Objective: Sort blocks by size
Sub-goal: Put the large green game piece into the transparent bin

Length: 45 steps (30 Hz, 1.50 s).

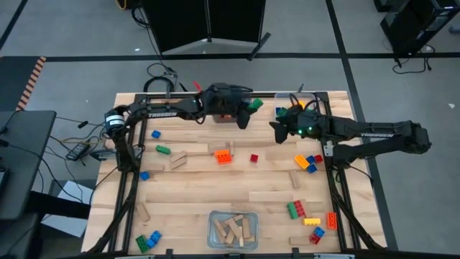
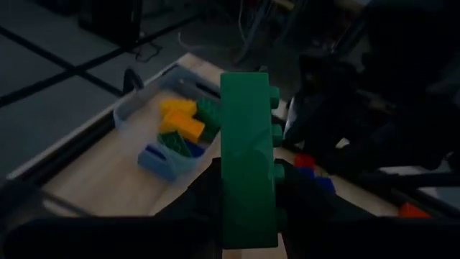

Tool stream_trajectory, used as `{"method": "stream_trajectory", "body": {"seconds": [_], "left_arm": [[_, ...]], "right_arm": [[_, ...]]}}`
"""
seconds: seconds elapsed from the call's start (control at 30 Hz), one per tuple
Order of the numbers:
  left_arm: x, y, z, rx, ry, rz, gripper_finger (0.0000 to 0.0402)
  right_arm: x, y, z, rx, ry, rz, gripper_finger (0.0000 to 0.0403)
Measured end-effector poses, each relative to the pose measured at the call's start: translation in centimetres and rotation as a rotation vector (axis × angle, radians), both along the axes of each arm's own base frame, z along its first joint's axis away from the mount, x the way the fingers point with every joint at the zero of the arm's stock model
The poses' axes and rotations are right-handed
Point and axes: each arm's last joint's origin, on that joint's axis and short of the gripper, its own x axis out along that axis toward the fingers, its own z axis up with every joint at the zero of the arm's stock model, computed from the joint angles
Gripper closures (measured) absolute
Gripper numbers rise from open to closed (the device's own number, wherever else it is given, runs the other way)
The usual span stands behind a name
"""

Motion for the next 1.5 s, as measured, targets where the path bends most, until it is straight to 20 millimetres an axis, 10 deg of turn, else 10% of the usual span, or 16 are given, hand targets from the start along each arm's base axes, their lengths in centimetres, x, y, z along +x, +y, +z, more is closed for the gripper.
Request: {"method": "stream_trajectory", "body": {"seconds": [1.17,1.5], "left_arm": [[0.9,-2.1,2.0,-0.044,-0.22,-0.262,0.0298],[1.0,-2.3,2.4,-0.077,-0.26,-0.269,0.0296]], "right_arm": [[1.3,-0.5,4.2,-0.306,-0.315,0.114,0.013],[1.8,-0.4,4.3,-0.302,-0.352,0.18,0.0222]]}}
